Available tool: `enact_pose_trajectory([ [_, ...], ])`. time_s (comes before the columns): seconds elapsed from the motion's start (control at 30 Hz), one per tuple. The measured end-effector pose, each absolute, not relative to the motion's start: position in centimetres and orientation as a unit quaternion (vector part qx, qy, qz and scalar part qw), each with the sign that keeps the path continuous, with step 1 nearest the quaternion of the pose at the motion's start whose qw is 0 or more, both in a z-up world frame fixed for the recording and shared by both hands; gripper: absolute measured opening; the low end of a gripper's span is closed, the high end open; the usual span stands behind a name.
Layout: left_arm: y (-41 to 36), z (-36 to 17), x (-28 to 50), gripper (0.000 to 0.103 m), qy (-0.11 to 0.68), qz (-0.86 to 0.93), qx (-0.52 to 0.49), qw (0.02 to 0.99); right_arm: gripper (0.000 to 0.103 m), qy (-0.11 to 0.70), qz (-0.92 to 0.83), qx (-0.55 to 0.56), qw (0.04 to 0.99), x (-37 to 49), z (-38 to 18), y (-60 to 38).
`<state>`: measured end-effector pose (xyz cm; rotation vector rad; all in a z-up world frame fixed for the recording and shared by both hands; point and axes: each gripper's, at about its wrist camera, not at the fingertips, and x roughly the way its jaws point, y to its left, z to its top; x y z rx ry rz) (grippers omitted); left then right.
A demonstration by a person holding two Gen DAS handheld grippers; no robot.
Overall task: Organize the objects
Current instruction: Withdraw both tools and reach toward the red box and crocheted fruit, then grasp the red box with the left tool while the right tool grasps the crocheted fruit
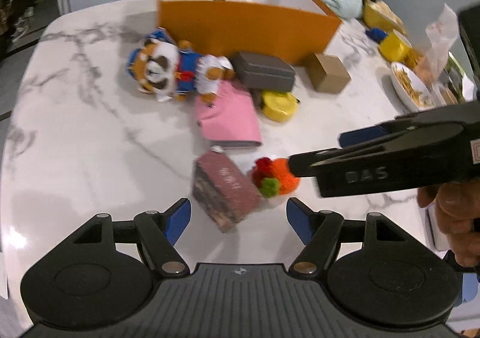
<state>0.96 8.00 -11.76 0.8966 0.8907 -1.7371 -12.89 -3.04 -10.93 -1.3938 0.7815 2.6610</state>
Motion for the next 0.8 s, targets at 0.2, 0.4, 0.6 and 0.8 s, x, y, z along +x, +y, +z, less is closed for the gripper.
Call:
enact_pose_trajectory([
  [0.2, 7.4, -14.0, -0.2, 0.082, 0.342, -0.676, 0.388, 0.525, 0.072, 0.244, 0.85, -0.467, 0.019, -14.1, -12.5, -3.5],
  [0.4, 7.3, -14.7, 0.7, 0.062, 0.344, -0.678, 0.388, 0.521, 0.072, 0.241, 0.845, -0.477, 0.015, -15.1, -13.3, -3.7],
  [0.6, 7.1, -15.6, 1.3, 0.044, 0.341, -0.676, 0.409, 0.51, 0.072, 0.239, 0.839, -0.489, 0.01, -16.0, -14.1, -4.1],
  [0.8, 7.0, -15.4, 2.4, 0.034, 0.319, -0.689, 0.424, 0.494, 0.071, 0.24, 0.833, -0.498, 0.005, -16.5, -14.7, -4.5],
])
